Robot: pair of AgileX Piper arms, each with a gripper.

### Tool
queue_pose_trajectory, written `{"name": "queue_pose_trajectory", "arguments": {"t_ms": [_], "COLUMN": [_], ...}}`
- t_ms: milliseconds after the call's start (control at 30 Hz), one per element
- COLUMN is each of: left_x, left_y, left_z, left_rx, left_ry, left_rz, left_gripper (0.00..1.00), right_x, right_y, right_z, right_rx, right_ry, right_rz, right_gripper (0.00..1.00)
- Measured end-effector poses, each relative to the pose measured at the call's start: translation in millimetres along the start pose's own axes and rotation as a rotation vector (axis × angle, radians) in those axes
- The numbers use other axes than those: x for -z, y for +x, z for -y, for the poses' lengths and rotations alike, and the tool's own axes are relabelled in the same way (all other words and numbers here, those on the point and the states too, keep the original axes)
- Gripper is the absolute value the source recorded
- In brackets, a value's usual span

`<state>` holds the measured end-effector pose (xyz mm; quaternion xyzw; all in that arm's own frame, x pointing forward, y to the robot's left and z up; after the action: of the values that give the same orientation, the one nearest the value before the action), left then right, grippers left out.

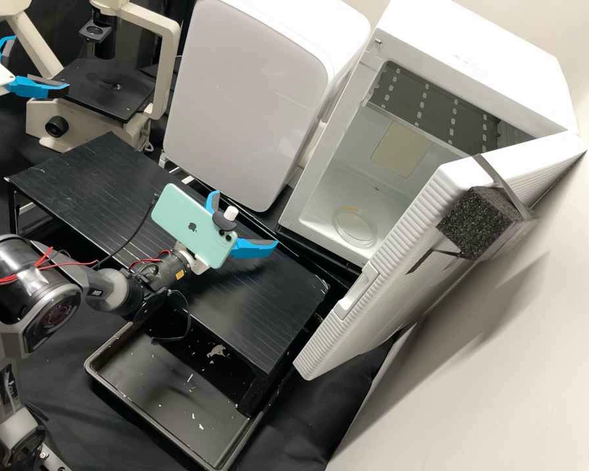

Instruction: Close the incubator door

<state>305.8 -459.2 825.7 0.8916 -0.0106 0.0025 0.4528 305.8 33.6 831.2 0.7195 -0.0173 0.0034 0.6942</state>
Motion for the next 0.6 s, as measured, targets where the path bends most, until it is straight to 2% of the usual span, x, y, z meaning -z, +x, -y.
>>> {"name": "queue_pose_trajectory", "arguments": {"t_ms": [367,500,600], "left_x": [0,0,0], "left_y": [0,0,0], "left_z": [0.0,0.0,0.0], "left_rx": [0.000,0.000,0.000], "left_ry": [0.000,0.000,0.000], "left_rz": [0.000,0.000,0.000], "left_gripper": [1.00,1.00,1.00], "right_x": [-2,-8,-9], "right_y": [-4,-29,-56], "right_z": [0,-6,-15], "right_rx": [-0.004,-0.042,-0.117], "right_ry": [0.000,-0.001,-0.004], "right_rz": [-0.001,0.005,-0.026], "right_gripper": [1.00,1.00,1.00]}}
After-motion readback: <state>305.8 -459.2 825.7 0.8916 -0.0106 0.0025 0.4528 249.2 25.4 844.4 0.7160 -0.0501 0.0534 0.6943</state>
